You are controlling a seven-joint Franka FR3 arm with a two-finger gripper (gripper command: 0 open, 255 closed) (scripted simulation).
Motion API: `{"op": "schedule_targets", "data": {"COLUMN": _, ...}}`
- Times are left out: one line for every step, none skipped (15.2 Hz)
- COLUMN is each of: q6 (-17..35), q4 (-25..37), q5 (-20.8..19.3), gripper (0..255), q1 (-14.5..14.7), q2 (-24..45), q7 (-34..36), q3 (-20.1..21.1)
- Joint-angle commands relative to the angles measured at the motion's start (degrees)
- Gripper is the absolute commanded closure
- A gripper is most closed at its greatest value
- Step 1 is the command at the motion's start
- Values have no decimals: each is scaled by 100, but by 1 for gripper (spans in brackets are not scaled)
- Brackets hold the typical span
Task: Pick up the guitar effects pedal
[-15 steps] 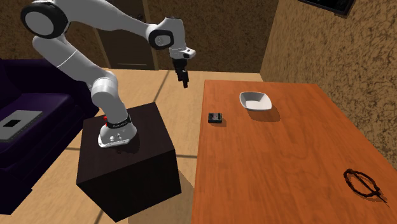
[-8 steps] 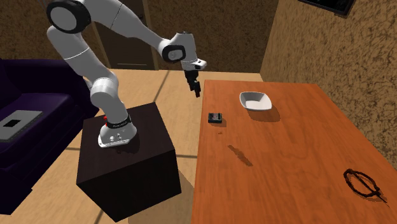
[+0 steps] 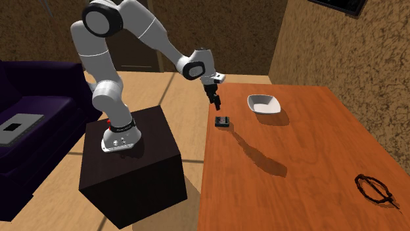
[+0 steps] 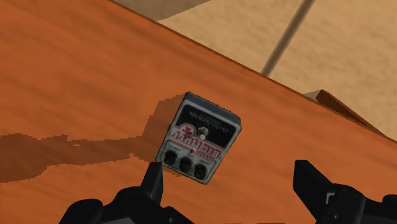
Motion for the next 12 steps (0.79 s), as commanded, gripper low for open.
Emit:
{"op": "schedule_targets", "data": {"q6": 308, "q4": 290, "q5": -210, "gripper": 0, "q1": -50, "q2": 488, "q7": 142, "q3": -68}}
{"op": "schedule_targets", "data": {"q6": 428, "q4": 438, "q5": -306, "gripper": 0, "q1": -59, "q2": 705, "q7": 215, "q3": -109}}
{"op": "schedule_targets", "data": {"q6": 540, "q4": 593, "q5": -396, "gripper": 0, "q1": -62, "q2": 920, "q7": 286, "q3": -156}}
{"op": "schedule_targets", "data": {"q6": 644, "q4": 755, "q5": -477, "gripper": 0, "q1": -61, "q2": 1135, "q7": 351, "q3": -205}}
{"op": "schedule_targets", "data": {"q6": 742, "q4": 924, "q5": -549, "gripper": 0, "q1": -56, "q2": 1348, "q7": 411, "q3": -258}}
{"op": "schedule_targets", "data": {"q6": 743, "q4": 925, "q5": -547, "gripper": 0, "q1": -51, "q2": 1349, "q7": 409, "q3": -264}}
{"op": "schedule_targets", "data": {"q6": 808, "q4": 924, "q5": -579, "gripper": 0, "q1": -39, "q2": 1414, "q7": 445, "q3": -283}}
{"op": "schedule_targets", "data": {"q6": 872, "q4": 924, "q5": -612, "gripper": 0, "q1": -27, "q2": 1480, "q7": 480, "q3": -302}}
{"op": "schedule_targets", "data": {"q6": 937, "q4": 926, "q5": -645, "gripper": 0, "q1": -14, "q2": 1547, "q7": 517, "q3": -322}}
{"op": "schedule_targets", "data": {"q6": 1000, "q4": 929, "q5": -678, "gripper": 0, "q1": -1, "q2": 1614, "q7": 553, "q3": -343}}
{"op": "schedule_targets", "data": {"q6": 1064, "q4": 934, "q5": -711, "gripper": 0, "q1": 13, "q2": 1682, "q7": 590, "q3": -365}}
{"op": "schedule_targets", "data": {"q6": 1127, "q4": 940, "q5": -743, "gripper": 0, "q1": 28, "q2": 1752, "q7": 626, "q3": -388}}
